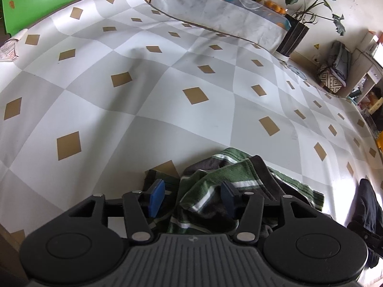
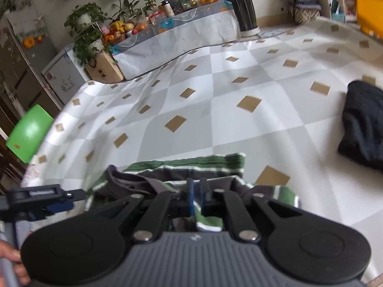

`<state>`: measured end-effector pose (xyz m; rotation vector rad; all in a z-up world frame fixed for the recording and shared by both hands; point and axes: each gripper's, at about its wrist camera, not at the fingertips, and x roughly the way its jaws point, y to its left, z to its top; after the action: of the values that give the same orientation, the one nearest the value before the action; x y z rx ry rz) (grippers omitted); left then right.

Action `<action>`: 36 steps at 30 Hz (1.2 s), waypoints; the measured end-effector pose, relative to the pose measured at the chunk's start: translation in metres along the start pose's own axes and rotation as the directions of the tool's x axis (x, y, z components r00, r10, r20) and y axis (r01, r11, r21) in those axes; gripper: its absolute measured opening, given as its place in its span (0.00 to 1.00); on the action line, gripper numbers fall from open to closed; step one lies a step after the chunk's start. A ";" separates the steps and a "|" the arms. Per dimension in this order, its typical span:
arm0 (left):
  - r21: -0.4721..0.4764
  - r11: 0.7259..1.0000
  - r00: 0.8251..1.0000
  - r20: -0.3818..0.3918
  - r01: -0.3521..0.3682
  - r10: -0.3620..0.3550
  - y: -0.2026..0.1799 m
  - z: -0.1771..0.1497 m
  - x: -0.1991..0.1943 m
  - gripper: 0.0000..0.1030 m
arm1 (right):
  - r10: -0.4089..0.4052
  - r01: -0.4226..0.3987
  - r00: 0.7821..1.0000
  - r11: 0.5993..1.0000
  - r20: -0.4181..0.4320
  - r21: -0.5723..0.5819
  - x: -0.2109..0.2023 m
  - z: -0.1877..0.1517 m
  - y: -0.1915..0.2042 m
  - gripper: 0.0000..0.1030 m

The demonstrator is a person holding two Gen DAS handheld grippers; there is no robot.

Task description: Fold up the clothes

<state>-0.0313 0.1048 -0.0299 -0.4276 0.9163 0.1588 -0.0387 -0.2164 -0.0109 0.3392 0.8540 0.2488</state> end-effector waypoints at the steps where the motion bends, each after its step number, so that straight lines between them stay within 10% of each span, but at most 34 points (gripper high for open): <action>1: -0.002 1.000 1.000 -0.003 -0.001 0.001 0.000 0.000 0.002 0.50 | -0.001 0.001 1.000 1.000 -0.012 -0.011 0.002 -0.001 0.001 0.18; 6: 0.008 1.000 1.000 -0.017 -0.012 0.012 -0.002 -0.002 0.011 0.52 | -0.021 0.014 0.996 0.997 -0.083 -0.082 0.015 -0.010 0.010 0.44; 15: 0.123 0.992 0.999 -0.042 0.003 0.002 -0.022 -0.011 0.021 0.52 | -0.077 0.057 0.987 0.988 -0.139 -0.143 0.033 -0.026 0.018 0.47; 23: 0.156 0.988 0.999 -0.049 -0.006 0.014 -0.023 -0.014 0.022 0.57 | -0.124 0.104 0.985 0.982 -0.123 -0.159 0.034 -0.028 0.019 0.10; 36: 0.241 0.970 0.998 -0.054 0.037 -0.025 -0.031 -0.018 0.026 0.59 | -0.203 0.208 0.976 0.976 -0.075 0.062 0.018 -0.018 -0.023 0.06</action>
<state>-0.0194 0.0680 -0.0517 -0.2200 0.9647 0.0070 -0.0394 -0.2275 -0.0433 0.3058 0.9591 0.0378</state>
